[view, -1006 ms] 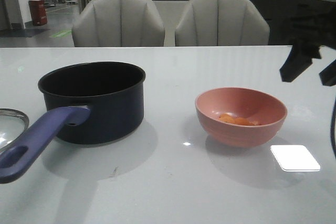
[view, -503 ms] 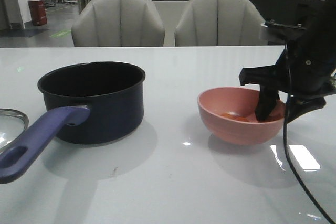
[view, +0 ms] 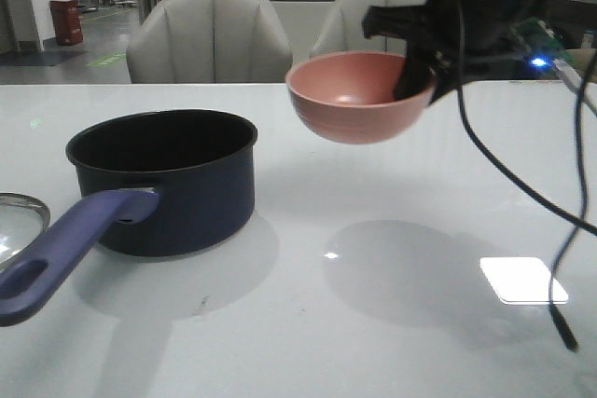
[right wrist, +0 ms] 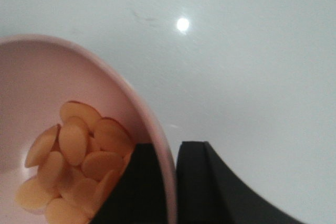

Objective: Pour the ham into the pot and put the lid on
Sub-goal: 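Lift the pink bowl and carry it over the saucepan, then tilt the pink bowl with the right gripper to pour ham into the saucepan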

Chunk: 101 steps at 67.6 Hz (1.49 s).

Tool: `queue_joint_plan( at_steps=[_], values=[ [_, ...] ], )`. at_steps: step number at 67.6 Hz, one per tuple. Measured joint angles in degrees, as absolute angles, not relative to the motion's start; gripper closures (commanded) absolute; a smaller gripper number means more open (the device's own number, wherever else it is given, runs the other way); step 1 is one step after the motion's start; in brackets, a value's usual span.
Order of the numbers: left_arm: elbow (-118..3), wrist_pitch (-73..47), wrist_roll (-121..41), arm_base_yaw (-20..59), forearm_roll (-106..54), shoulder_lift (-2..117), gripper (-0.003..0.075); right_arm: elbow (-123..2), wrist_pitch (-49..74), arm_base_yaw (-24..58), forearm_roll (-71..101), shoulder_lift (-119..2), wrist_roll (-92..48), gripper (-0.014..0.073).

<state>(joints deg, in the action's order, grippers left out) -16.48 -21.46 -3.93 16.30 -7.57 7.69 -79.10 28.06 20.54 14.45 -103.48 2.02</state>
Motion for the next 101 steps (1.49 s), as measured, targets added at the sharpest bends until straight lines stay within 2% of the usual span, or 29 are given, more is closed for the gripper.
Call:
queue_joint_plan(
  at_steps=[17, 32, 43, 54, 63, 84, 101],
  values=[
    [-16.48, -21.46, -3.93, 16.30, -7.57, 7.69, 0.0103, -82.74, 19.17, 30.75, 14.57, -103.62, 1.35, 0.0449],
    [-16.48, -21.46, -3.93, 16.30, -7.57, 7.69, 0.0103, -82.74, 5.21, 34.34, 14.09, -106.06, -2.73, 0.0449],
    [-16.48, -21.46, -3.93, 16.30, -7.57, 7.69, 0.0103, -80.10, -12.72, 36.54, 13.56, -108.92, -6.24, 0.0449],
    [-16.48, -21.46, -3.93, 16.30, -7.57, 7.69, 0.0103, -73.72, -39.32, 37.71, 8.04, -112.13, -10.70, 0.0449],
    [-16.48, -21.46, -3.93, 16.30, -7.57, 7.69, 0.0103, -71.48, -51.90, 37.80, 3.41, -114.86, -18.72, 0.0449],
    [-16.48, -21.46, -3.93, 16.30, -7.57, 7.69, 0.0103, -71.23, -61.62, 40.22, -1.93, -118.66, -54.76, 0.0449],
    [-16.48, -21.46, -3.93, 16.30, -7.57, 7.69, 0.0103, -71.23, -64.30, 40.47, -3.79, -118.89, -59.15, 0.0449]
  ],
)
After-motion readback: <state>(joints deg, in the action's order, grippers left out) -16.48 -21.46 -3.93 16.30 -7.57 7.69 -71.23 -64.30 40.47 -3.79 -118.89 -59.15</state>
